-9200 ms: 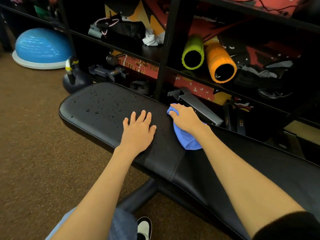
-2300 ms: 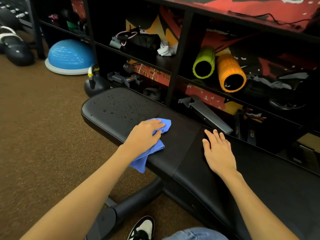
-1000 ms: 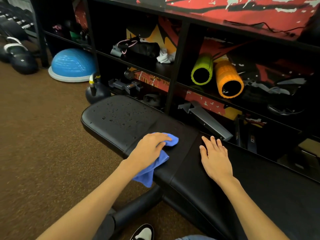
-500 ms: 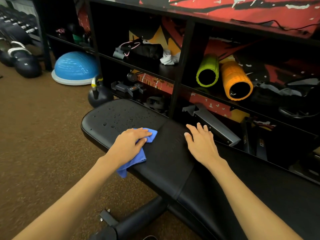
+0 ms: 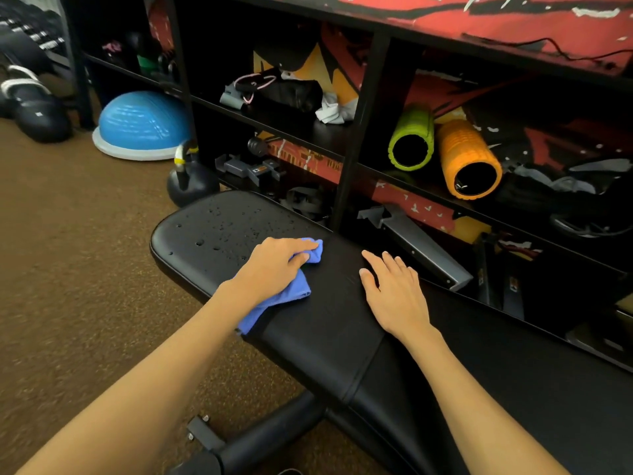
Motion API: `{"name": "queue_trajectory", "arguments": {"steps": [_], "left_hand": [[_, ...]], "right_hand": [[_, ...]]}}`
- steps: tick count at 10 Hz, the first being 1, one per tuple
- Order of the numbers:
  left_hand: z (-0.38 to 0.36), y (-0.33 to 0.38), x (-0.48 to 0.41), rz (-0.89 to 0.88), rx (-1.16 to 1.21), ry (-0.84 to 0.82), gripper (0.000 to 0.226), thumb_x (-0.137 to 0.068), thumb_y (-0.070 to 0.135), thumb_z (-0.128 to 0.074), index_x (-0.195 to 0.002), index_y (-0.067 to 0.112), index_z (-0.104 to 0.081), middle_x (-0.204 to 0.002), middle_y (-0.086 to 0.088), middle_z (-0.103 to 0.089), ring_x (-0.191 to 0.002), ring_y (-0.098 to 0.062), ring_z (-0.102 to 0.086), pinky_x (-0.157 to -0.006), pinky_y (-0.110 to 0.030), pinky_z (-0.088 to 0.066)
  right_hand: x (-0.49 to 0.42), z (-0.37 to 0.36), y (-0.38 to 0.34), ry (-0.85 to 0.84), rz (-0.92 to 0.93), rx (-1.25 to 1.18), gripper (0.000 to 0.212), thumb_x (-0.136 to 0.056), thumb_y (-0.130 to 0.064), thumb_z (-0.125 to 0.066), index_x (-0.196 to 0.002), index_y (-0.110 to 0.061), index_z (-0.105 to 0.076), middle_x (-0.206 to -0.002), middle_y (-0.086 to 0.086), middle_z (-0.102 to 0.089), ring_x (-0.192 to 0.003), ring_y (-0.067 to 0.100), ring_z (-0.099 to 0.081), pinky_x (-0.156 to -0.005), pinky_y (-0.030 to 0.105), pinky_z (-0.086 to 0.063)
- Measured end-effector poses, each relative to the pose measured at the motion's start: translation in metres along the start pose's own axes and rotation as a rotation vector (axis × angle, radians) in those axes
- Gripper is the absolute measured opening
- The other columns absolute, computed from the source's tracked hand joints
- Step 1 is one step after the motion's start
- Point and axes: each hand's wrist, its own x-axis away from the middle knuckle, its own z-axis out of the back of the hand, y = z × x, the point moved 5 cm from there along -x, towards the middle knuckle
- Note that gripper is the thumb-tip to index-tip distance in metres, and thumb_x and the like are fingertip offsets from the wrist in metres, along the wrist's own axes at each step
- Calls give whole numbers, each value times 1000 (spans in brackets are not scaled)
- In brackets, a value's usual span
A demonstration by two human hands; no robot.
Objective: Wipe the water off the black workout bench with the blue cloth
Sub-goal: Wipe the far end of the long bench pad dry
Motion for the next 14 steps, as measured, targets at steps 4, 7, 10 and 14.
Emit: {"name": "queue_trajectory", "arguments": {"steps": [4,7,10,14], "left_hand": [[-1,1,-3,18,-48,104,35,-99,15,-44,-129,22,-58,-122,-2,-64,-110,-24,-58,-85,-35,-44],[-14,14,-39,95,-14,125,32,-99,14,-41,-122,19,-63,-106,-12,-68,-88,-29,-61,-76,-37,-47],[0,-7,20,73,13,100,31,-99,20,-47,-125,29,-61,-123,1,-65,-100,-23,-60,-80,-26,-42],[-36,85,-18,-190,273,-24,30,-90,19,-47,-113,6,-63,-94,-13,-68,-97,-27,-59,-97,-32,-39]], "right_hand": [[-2,-1,-2,15,7,15,49,-100,-42,-23,-148,-30,-25,-155,7,-25,-145,27,-16,-118,41,-11],[-3,1,-1,16,4,10,49,-100,-43,-24,-147,-30,-26,-155,5,-25,-145,25,-16,-117,40,-10],[0,0,0,-4,-8,7,49,-101,-42,-24,-148,-29,-25,-156,8,-23,-145,27,-14,-118,41,-8],[-13,45,-16,143,-185,-670,31,-98,-24,-42,-126,-16,-54,-118,2,-60,-94,8,-52,-68,16,-37]]}}
